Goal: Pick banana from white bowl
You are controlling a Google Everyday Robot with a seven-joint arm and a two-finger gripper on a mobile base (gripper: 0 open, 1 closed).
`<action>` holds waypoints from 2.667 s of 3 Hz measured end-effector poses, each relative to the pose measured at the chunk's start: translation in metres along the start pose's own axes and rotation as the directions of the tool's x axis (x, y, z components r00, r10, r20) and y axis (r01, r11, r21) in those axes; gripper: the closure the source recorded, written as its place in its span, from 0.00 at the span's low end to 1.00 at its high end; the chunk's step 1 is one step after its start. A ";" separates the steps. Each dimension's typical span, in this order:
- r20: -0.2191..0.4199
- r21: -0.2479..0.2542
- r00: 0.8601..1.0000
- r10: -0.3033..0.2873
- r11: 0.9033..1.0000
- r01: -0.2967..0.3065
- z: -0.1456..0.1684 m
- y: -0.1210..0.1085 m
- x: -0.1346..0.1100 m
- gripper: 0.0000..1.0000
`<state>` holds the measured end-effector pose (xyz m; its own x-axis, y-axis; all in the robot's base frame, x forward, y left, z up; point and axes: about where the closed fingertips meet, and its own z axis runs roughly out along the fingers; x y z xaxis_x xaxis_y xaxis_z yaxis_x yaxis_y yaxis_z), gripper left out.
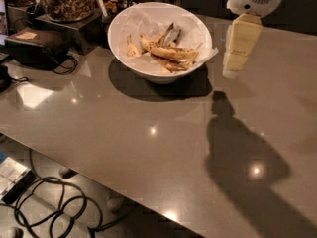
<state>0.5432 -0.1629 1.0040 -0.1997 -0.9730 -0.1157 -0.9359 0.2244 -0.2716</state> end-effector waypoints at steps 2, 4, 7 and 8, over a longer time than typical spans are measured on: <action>0.066 0.054 0.997 -0.035 0.998 0.031 -0.002 -0.018 -0.028 0.00; 0.124 0.031 0.992 0.025 0.999 -0.029 0.015 -0.076 -0.061 0.00; 0.186 -0.044 0.981 0.047 0.998 -0.040 0.056 -0.102 -0.095 0.00; 0.177 -0.073 0.983 0.046 0.997 -0.033 0.073 -0.102 -0.101 0.19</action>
Offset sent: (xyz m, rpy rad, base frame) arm 0.0184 0.0232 0.0094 0.0428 -0.0447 0.0618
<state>0.6795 -0.0835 0.9739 -0.1880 -0.9368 -0.2951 -0.9473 0.2523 -0.1975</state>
